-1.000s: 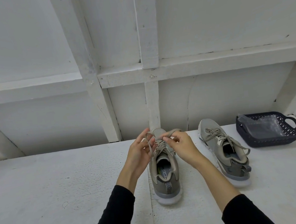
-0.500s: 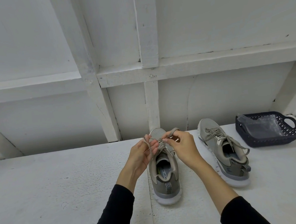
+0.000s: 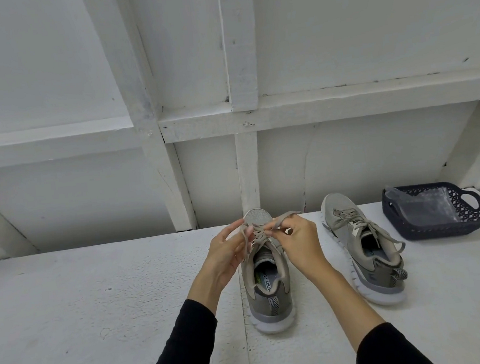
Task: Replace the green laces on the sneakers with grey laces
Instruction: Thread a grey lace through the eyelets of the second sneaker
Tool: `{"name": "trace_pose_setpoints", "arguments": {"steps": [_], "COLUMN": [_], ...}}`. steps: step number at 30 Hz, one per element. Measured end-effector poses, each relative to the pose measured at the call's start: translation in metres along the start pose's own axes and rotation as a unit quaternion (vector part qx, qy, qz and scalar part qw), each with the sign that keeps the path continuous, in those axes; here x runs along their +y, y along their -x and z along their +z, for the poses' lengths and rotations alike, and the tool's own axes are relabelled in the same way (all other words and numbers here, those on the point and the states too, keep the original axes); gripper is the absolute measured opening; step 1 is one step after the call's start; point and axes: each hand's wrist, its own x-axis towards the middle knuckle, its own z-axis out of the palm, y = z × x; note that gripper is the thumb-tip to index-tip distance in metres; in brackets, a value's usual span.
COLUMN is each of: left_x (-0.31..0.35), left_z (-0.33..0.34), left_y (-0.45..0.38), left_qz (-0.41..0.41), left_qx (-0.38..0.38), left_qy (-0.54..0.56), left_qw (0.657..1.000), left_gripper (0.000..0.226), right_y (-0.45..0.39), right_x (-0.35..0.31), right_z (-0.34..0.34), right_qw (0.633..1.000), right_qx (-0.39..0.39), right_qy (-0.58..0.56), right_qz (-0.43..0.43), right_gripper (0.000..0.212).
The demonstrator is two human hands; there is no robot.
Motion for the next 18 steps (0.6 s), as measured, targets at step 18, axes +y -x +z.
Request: {"name": "trace_pose_setpoints", "arguments": {"steps": [18], "left_x": [-0.007], "left_z": [-0.035], "left_y": [-0.009], "left_qz": [0.181], "left_qx": [0.278], "left_qy": [-0.376], "left_qw": [0.865], "left_gripper": [0.026], "right_y": [-0.003], "right_x": [0.037], "right_z": [-0.024], "right_qw": [0.983], "right_qx": [0.086], "right_qy": [0.012], "right_qz": [0.16], "right_gripper": [0.019]}}
